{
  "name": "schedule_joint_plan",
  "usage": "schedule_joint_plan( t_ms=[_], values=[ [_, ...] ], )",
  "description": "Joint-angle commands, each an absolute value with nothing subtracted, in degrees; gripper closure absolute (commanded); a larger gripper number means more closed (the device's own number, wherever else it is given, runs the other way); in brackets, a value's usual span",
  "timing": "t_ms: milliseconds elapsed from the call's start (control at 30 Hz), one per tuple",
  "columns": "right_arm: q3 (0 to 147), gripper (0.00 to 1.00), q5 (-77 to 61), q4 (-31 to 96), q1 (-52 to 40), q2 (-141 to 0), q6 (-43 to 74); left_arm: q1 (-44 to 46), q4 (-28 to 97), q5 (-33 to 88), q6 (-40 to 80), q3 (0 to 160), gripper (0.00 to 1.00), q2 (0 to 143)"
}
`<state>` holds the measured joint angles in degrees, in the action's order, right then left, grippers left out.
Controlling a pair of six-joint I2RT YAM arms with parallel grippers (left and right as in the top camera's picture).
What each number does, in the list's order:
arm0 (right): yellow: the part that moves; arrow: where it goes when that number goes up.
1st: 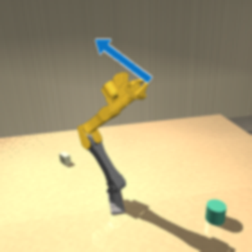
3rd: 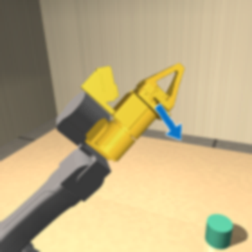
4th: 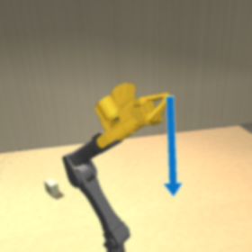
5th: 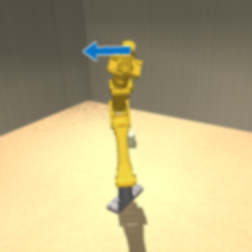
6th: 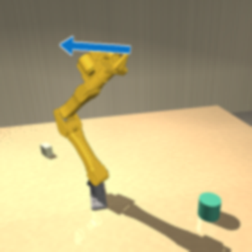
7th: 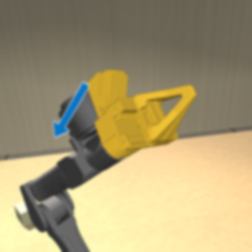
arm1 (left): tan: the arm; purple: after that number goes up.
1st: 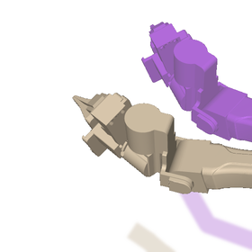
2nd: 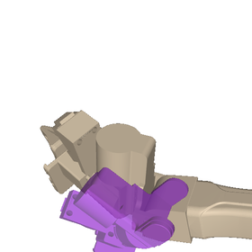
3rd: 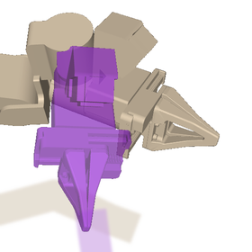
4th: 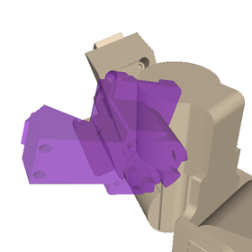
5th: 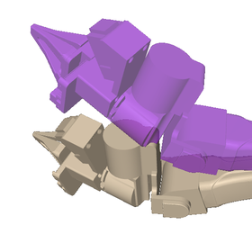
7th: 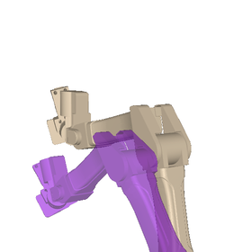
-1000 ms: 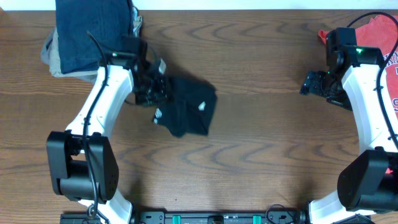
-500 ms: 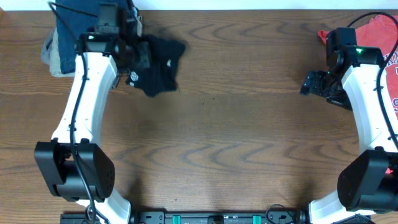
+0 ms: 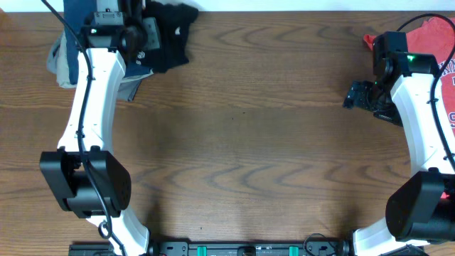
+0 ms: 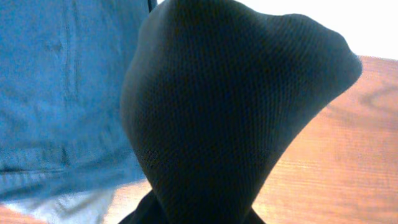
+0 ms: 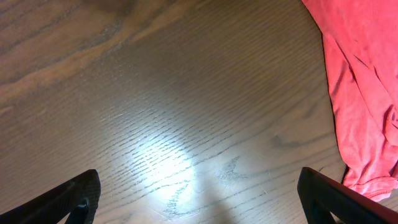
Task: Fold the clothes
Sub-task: 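Lift the black bundle with the left gripper toward the jeans stack, then lower the black bundle onto the jeans stack and open the left gripper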
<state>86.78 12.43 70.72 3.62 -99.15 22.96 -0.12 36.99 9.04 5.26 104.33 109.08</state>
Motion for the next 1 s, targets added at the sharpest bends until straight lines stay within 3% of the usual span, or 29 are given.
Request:
schedule_joint_plan(
  t_ms=[0, 533, 867, 967],
  values=[
    [87.2, 0.01, 12.8, 70.7, 4.1, -99.0, 22.5, -1.5, 33.9, 8.1, 5.0, 106.9, 0.94, 109.4],
    [87.2, 0.01, 12.8, 70.7, 4.1, -99.0, 22.5, -7.7, 25.6, 7.6, 9.5, 106.9, 0.94, 115.3],
    [87.2, 0.01, 12.8, 70.7, 4.1, -99.0, 22.4, -12.3, 18.9, -7.0, 14.7, 106.9, 0.93, 122.9],
    [87.2, 0.01, 12.8, 70.7, 4.1, -99.0, 22.5, -13.9, 18.5, -8.9, 14.7, 106.9, 0.79, 123.6]
  ],
)
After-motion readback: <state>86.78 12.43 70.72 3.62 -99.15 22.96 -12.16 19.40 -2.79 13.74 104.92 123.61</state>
